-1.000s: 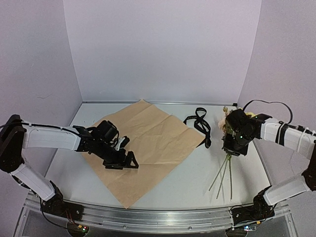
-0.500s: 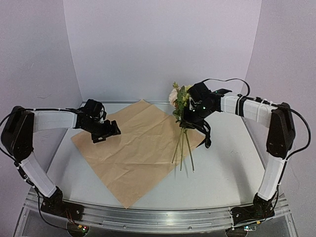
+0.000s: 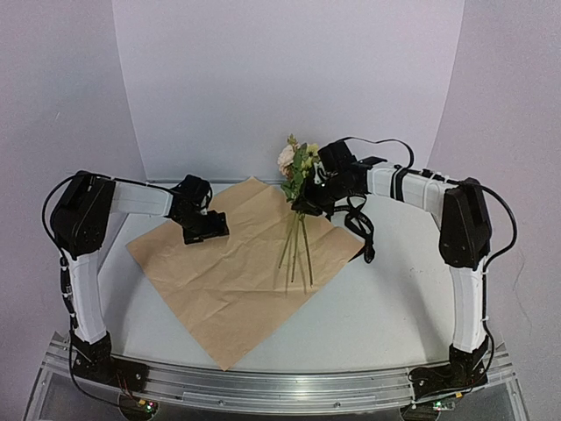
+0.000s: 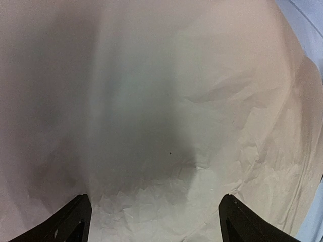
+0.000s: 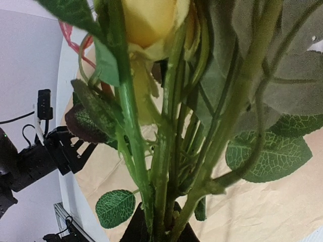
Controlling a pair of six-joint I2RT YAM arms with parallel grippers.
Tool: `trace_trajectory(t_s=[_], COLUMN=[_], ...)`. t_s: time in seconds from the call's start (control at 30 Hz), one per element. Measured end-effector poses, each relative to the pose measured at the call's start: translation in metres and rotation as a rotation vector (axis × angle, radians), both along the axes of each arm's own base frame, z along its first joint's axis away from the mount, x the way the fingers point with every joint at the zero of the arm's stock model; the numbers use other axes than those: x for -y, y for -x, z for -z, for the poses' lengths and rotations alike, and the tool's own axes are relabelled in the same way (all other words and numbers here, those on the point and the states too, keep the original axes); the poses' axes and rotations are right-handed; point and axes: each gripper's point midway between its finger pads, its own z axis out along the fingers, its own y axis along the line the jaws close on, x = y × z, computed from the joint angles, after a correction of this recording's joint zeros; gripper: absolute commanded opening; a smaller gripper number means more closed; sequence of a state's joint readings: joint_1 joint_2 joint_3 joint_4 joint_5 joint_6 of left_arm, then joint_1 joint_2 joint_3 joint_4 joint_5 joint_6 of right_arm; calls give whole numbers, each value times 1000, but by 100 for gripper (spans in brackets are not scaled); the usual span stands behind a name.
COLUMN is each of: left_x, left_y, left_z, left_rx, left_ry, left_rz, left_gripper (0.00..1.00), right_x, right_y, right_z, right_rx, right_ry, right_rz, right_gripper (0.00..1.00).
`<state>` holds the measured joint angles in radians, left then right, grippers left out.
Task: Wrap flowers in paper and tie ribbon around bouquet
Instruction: Adjust the flattened wrapping paper at the center of the board, then place the fake flower on the flattened wrapping paper.
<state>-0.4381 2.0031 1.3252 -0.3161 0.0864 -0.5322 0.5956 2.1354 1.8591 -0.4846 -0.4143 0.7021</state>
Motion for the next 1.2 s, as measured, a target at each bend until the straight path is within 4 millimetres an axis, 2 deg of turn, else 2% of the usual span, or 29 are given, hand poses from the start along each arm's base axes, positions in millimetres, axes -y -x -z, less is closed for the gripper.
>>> trace_trajectory(t_s=[0.13, 0.27, 0.5, 0.63, 0.83, 0.93, 1.07, 1.2], left_x=[23, 48, 87, 100, 99, 93, 86, 71], left_y=[4, 15, 32, 41, 48, 51, 51, 48], left_z=[12, 14, 16, 16, 16, 11, -19, -64], left_rx=[-11, -4, 15, 21, 24, 19, 48, 109], left_ry=[-39, -61, -93, -100, -118, -142, -134, -81], left_rz=[61, 125, 220, 255, 284, 288, 279, 224], left_gripper=[90, 90, 89, 89, 91, 91, 90, 89], right_x=[-3, -4, 10, 13, 5, -13, -41, -61], right_y=[-2, -2, 13, 18, 17, 7, -8, -9], right_z=[-1, 3, 46, 54, 43, 25, 12, 24], right_rx=[-1, 0, -77, -98, -90, -62, 3, 31], right_ry=[-23, -33, 16, 26, -11, -56, -99, -85], right_rz=[1, -1, 9, 9, -15, -54, -123, -192], right_gripper=[0, 0, 0, 0, 0, 0, 0, 0])
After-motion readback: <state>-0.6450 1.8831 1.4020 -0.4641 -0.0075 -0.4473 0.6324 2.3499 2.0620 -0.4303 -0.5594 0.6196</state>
